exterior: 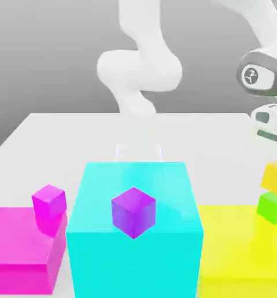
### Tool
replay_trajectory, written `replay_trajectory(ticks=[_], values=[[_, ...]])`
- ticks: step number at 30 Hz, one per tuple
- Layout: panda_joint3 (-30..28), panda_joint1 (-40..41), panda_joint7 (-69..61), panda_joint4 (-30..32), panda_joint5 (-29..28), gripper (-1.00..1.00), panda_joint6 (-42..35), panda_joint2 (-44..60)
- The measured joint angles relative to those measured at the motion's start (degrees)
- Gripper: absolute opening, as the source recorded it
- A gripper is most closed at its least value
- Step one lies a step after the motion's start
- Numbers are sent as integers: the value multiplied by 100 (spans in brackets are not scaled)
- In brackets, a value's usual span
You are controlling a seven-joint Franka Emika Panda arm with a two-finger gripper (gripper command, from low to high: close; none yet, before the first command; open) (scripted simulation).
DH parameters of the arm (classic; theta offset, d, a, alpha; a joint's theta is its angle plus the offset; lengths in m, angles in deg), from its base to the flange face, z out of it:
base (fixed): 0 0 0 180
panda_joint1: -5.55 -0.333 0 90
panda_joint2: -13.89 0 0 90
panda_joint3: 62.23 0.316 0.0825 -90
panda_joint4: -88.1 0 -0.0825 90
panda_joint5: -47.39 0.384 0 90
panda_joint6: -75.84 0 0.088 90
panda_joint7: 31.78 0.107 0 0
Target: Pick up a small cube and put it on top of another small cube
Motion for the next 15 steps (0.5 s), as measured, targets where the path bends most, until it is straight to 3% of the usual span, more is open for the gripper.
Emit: replay_trajectory(ticks=[5,6,12,15], values=[[-186,-119,514,45,-716,-100,235,388],[-234,-154,607,52,-846,100,276,450],[-258,-173,652,56,-910,100,290,481],[-188,-147,487,43,-679,100,214,371]])
